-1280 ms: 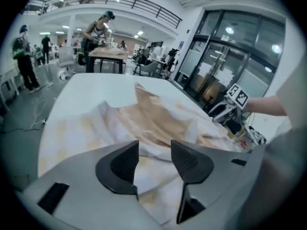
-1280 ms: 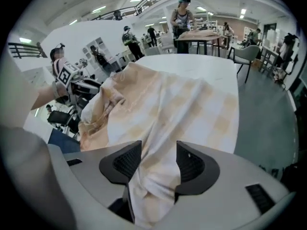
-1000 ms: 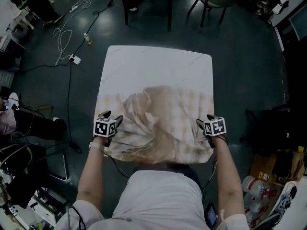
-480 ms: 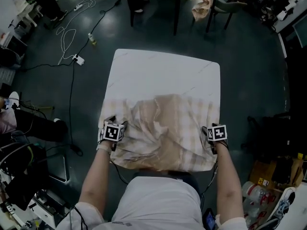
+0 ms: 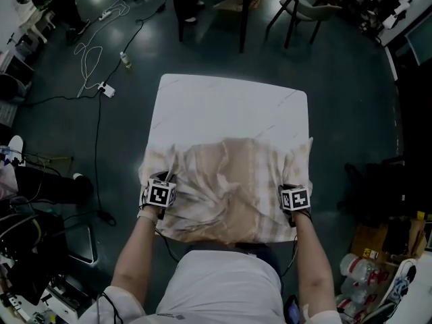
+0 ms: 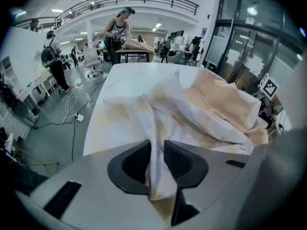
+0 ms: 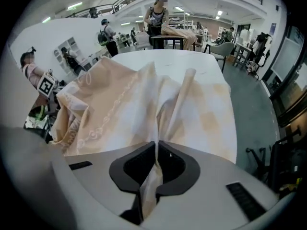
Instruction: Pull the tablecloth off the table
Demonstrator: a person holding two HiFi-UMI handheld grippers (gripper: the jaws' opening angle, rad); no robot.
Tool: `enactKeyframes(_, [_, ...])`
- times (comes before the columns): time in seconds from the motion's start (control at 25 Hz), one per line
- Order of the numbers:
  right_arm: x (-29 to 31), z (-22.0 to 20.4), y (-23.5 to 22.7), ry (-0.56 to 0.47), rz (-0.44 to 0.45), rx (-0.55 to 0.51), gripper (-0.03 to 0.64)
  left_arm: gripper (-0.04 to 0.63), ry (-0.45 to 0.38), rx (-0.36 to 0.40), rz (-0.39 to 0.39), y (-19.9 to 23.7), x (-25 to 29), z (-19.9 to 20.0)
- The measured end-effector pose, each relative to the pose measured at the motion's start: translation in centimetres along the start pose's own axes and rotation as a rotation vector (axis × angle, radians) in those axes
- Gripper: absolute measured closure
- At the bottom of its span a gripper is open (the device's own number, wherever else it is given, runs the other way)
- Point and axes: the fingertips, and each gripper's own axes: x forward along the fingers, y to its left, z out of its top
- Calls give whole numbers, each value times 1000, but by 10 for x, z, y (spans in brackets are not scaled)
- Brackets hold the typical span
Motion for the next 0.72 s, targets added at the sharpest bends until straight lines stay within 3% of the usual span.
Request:
enactKeyframes(0.08, [-4, -2, 8, -36, 33, 25, 580, 543, 15, -18, -14, -3, -4, -4])
enactKeyframes(0.16, [-15, 2, 10, -103, 28, 54, 583, 572, 5, -51, -30, -5, -14, -6])
enactKeyframes(0.48, [-86, 52, 2, -432, 63, 211, 584, 574, -219, -192, -66, -25, -76, 20])
enactKeyframes(0.72, [-116, 71, 29, -570, 127, 174, 585, 574, -298, -183, 1, -37, -115, 18])
